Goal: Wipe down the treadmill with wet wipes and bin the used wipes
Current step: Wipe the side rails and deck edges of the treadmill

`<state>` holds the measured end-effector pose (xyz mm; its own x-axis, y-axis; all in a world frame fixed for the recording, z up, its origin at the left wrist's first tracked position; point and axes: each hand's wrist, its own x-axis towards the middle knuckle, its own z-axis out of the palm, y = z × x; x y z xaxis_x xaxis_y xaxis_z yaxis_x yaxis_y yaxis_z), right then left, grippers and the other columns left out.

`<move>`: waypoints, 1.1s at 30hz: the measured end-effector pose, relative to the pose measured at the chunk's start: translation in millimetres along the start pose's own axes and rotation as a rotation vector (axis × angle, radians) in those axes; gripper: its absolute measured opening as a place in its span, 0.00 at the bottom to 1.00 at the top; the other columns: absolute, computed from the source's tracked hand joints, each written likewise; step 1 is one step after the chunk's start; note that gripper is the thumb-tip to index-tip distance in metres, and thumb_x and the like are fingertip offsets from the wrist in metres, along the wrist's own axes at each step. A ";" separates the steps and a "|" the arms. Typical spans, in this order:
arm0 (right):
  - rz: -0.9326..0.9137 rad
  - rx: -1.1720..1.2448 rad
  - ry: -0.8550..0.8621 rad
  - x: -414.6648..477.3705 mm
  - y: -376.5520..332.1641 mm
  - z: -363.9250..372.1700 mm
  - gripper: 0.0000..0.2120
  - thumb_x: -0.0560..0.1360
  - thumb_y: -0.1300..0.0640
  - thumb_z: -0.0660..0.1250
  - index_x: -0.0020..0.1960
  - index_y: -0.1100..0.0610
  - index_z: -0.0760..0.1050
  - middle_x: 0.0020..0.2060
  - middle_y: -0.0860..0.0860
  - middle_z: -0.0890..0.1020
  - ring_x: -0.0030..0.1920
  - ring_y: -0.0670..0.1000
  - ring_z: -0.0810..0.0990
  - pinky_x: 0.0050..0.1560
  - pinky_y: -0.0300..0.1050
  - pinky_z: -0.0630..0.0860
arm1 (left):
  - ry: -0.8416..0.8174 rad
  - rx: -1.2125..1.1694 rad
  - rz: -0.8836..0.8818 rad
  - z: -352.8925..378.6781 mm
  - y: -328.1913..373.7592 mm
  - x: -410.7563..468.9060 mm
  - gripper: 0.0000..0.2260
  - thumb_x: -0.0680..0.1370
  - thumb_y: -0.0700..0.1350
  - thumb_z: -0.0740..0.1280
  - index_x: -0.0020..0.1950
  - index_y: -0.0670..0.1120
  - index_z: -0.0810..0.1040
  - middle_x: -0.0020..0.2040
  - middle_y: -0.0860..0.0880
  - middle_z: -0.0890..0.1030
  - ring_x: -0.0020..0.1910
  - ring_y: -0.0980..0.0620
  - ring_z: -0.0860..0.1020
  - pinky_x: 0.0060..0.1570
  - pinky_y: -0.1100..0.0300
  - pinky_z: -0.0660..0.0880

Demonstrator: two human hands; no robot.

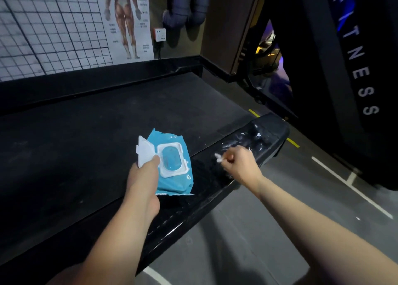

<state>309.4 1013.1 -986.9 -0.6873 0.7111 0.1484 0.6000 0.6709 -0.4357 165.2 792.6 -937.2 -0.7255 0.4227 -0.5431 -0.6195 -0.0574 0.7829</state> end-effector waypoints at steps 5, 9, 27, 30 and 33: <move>-0.212 -0.044 -0.092 -30.2 20.4 28.5 0.05 0.72 0.65 0.70 0.46 0.58 0.82 0.40 0.45 0.70 0.41 0.46 0.70 0.44 0.39 0.68 | -0.005 0.040 -0.005 0.6 -5.0 2.4 0.13 0.84 0.44 0.69 0.69 0.49 0.79 0.60 0.46 0.86 0.56 0.42 0.85 0.61 0.43 0.81; -0.191 -0.072 -0.007 -20.6 47.6 29.0 0.05 0.73 0.66 0.72 0.47 0.59 0.84 0.42 0.52 0.76 0.43 0.53 0.72 0.46 0.44 0.70 | 0.001 0.053 -0.023 0.8 -7.6 2.9 0.12 0.84 0.45 0.70 0.67 0.49 0.80 0.58 0.46 0.86 0.55 0.41 0.85 0.62 0.40 0.80; -0.156 -0.063 -0.076 -22.0 30.6 20.7 0.04 0.70 0.66 0.71 0.43 0.60 0.81 0.39 0.49 0.72 0.41 0.52 0.72 0.44 0.46 0.72 | 0.011 0.091 -0.009 10.0 -11.4 -2.2 0.13 0.84 0.44 0.69 0.69 0.49 0.79 0.59 0.47 0.86 0.56 0.43 0.85 0.63 0.42 0.80; -0.046 -0.060 0.048 -13.1 57.9 19.7 0.05 0.71 0.68 0.71 0.44 0.61 0.81 0.41 0.52 0.72 0.41 0.55 0.73 0.44 0.47 0.71 | 0.026 0.103 -0.021 6.0 -10.9 -1.9 0.13 0.84 0.45 0.69 0.69 0.49 0.79 0.58 0.47 0.86 0.55 0.43 0.85 0.62 0.42 0.81; 0.195 -0.047 0.131 -4.3 81.7 2.4 0.04 0.74 0.67 0.68 0.47 0.62 0.80 0.42 0.54 0.72 0.42 0.57 0.74 0.42 0.45 0.66 | 0.038 0.096 -0.026 5.9 -9.4 -1.0 0.13 0.84 0.45 0.69 0.69 0.49 0.79 0.59 0.47 0.86 0.55 0.43 0.85 0.61 0.43 0.81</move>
<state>360.5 1064.3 -1025.3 -0.4997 0.8472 0.1804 0.7366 0.5252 -0.4261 173.5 798.1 -942.3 -0.7218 0.3881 -0.5730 -0.6077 0.0407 0.7931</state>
